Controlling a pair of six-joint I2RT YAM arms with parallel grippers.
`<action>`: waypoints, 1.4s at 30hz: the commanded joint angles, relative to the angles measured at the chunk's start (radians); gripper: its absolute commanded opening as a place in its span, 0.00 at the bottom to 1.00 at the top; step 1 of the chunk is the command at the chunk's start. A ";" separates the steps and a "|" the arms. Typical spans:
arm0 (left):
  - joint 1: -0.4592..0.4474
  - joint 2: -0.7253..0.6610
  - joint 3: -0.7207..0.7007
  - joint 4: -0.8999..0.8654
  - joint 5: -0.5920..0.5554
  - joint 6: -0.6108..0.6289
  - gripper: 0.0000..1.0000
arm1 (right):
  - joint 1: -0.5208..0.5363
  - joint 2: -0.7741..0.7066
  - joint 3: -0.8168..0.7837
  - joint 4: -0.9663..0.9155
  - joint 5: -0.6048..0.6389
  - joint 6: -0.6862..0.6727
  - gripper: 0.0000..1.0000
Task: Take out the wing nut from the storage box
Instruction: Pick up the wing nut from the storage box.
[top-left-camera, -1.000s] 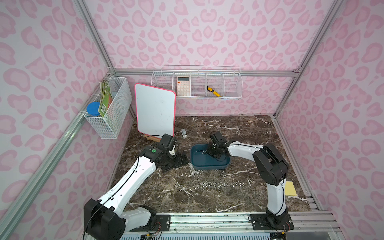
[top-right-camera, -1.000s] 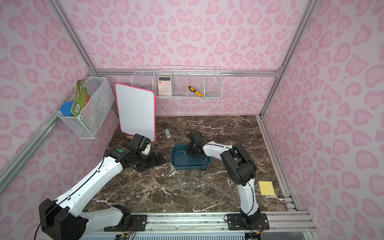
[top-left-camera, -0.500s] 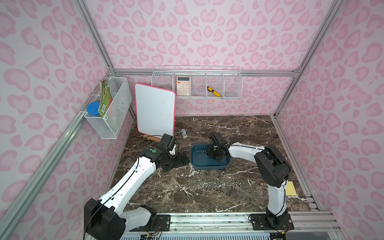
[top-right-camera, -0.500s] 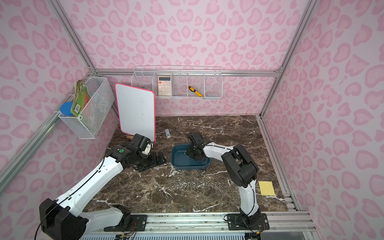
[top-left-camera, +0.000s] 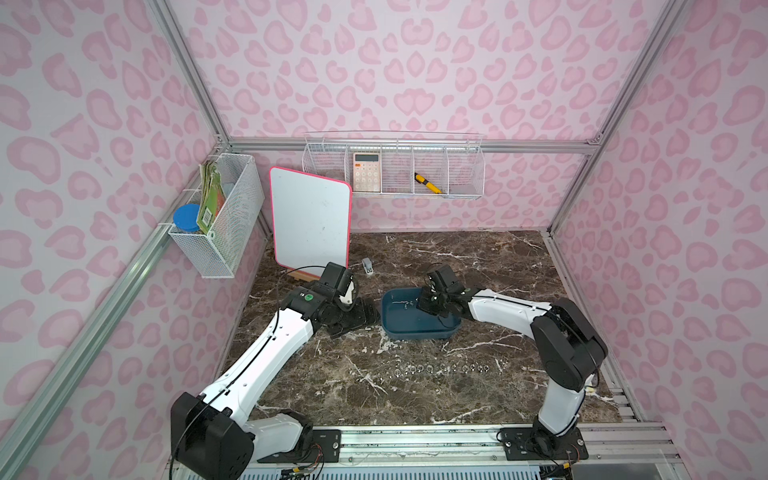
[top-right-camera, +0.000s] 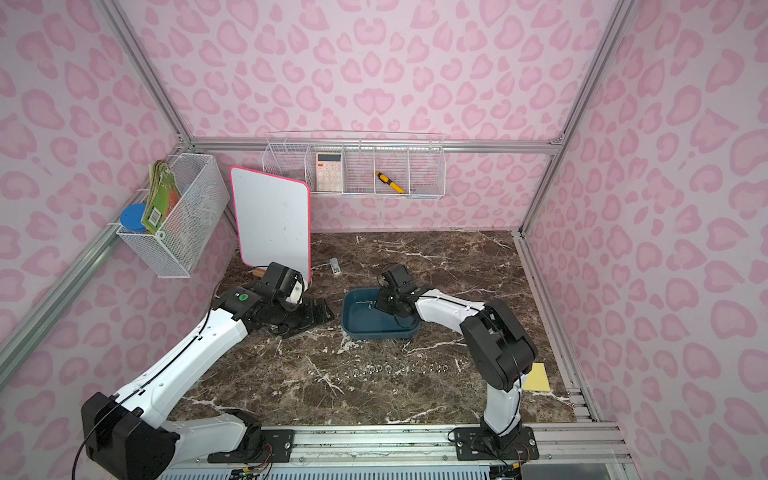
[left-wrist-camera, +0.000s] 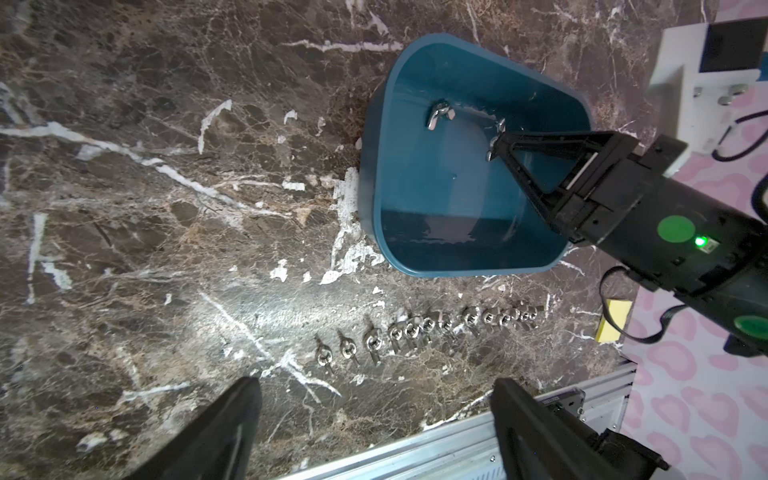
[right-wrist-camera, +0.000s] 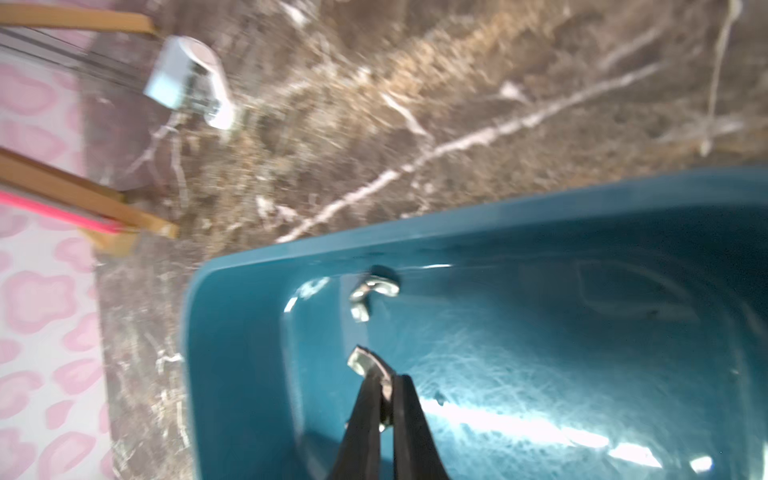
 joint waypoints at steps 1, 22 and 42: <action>0.007 0.015 0.016 0.047 0.070 -0.025 0.85 | 0.013 -0.052 -0.026 0.066 0.019 -0.074 0.10; 0.044 0.157 0.084 0.257 0.288 -0.102 0.46 | 0.168 -0.261 -0.079 0.171 -0.023 -0.319 0.11; 0.050 0.183 0.097 0.280 0.319 -0.105 0.28 | 0.196 -0.253 -0.056 0.209 -0.110 -0.360 0.11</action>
